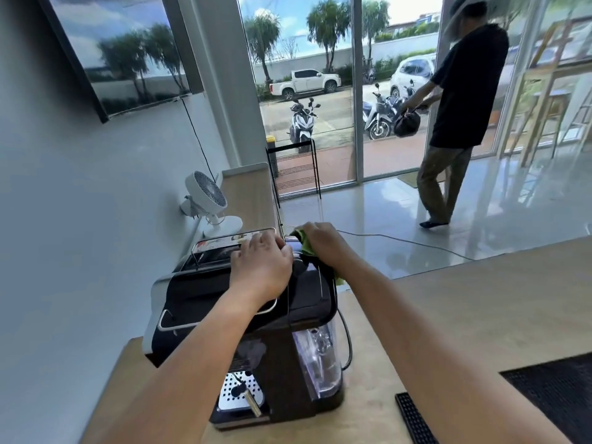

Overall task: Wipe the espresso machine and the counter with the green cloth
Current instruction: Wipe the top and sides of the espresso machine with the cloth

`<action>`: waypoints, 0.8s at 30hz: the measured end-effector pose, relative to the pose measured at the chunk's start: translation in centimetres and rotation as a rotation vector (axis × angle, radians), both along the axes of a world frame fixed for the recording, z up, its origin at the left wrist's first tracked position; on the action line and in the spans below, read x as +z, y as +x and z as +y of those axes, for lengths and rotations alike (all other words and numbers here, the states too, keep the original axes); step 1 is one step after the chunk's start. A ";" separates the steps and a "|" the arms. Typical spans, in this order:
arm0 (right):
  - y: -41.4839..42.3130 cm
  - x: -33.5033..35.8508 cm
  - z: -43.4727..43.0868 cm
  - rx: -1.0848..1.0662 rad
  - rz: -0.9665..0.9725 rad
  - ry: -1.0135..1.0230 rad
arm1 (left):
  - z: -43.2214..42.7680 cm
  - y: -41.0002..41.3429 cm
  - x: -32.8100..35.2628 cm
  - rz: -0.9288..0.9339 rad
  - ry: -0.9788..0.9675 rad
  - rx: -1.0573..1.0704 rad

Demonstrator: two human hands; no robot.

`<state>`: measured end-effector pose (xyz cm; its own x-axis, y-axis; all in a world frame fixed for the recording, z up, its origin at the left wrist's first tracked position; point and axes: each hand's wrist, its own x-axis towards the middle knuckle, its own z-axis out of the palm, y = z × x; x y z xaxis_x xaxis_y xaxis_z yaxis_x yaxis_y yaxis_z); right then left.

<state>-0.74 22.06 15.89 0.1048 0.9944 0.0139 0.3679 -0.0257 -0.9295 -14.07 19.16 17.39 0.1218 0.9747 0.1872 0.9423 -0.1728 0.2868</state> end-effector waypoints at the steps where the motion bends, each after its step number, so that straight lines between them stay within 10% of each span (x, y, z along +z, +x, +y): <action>1: 0.0 -0.8 -1.3 -0.020 0.004 0.061 | 0.1 0.1 0.0 0.016 -0.001 -0.002; 7: -1.5 -3.4 -9.2 -0.122 0.065 0.261 | -0.1 0.3 0.3 0.058 -0.019 -0.024; 17: -0.3 -1.1 -2.9 -0.036 0.196 -0.038 | -0.7 0.3 0.8 0.069 -0.069 -0.016; 24: -6.9 -6.1 -13.7 -0.429 0.043 0.416 | -0.6 0.3 0.6 0.085 -0.055 -0.013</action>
<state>-7.67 8.32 9.75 0.5047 0.7754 0.3795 0.3669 0.2052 -0.9073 -13.80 18.61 18.01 0.1475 0.9816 0.1215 0.9615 -0.1711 0.2152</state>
